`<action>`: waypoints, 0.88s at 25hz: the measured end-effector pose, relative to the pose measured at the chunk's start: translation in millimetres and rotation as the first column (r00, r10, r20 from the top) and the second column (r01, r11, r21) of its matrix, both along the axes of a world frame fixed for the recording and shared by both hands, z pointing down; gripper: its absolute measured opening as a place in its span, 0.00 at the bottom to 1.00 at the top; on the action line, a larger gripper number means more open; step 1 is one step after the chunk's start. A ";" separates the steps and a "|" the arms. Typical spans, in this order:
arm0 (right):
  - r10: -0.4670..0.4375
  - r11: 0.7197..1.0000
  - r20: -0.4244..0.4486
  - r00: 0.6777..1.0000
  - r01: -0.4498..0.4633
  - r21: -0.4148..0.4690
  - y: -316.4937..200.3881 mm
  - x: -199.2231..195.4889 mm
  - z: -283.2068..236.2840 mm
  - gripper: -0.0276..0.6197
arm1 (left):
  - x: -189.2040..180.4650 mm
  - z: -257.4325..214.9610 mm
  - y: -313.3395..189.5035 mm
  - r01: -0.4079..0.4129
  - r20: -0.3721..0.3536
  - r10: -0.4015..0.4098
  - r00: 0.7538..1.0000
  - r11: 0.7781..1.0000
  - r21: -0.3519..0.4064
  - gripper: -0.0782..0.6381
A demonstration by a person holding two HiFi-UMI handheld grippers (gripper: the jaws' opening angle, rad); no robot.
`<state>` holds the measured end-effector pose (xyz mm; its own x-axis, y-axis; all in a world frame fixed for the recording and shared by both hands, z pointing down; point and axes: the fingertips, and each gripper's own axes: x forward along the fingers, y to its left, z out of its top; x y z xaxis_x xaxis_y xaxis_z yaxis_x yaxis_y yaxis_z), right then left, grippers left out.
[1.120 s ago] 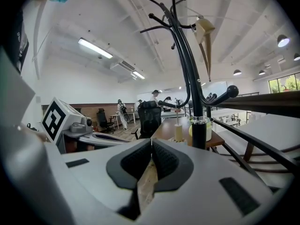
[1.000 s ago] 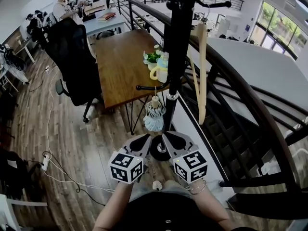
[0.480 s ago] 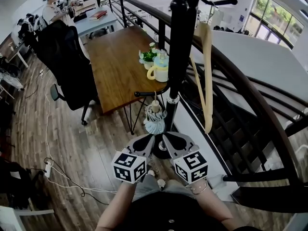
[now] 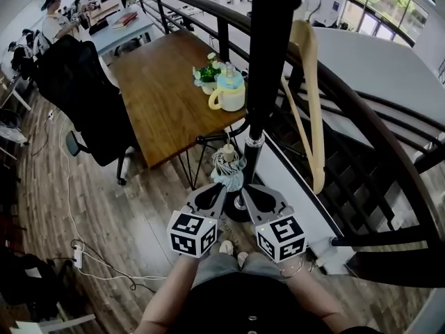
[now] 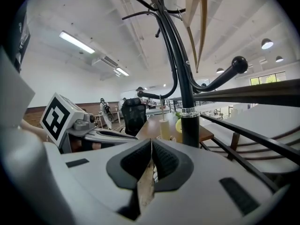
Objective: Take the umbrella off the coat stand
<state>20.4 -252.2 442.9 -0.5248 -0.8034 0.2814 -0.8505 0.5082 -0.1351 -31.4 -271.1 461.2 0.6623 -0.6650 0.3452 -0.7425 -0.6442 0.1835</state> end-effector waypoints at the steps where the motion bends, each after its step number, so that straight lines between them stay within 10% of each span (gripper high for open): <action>1: 0.010 1.000 0.002 1.000 -0.010 -0.003 -2.5 -0.1 1.0 0.09 | -0.8 -0.1 -3.8 -0.006 0.002 0.006 1.000 1.000 0.005 0.14; 22: 0.150 0.988 0.009 0.989 -0.149 -0.038 -22.3 7.3 17.8 0.09 | 15.5 -2.5 -77.6 -0.083 0.049 0.077 0.996 0.988 0.129 0.41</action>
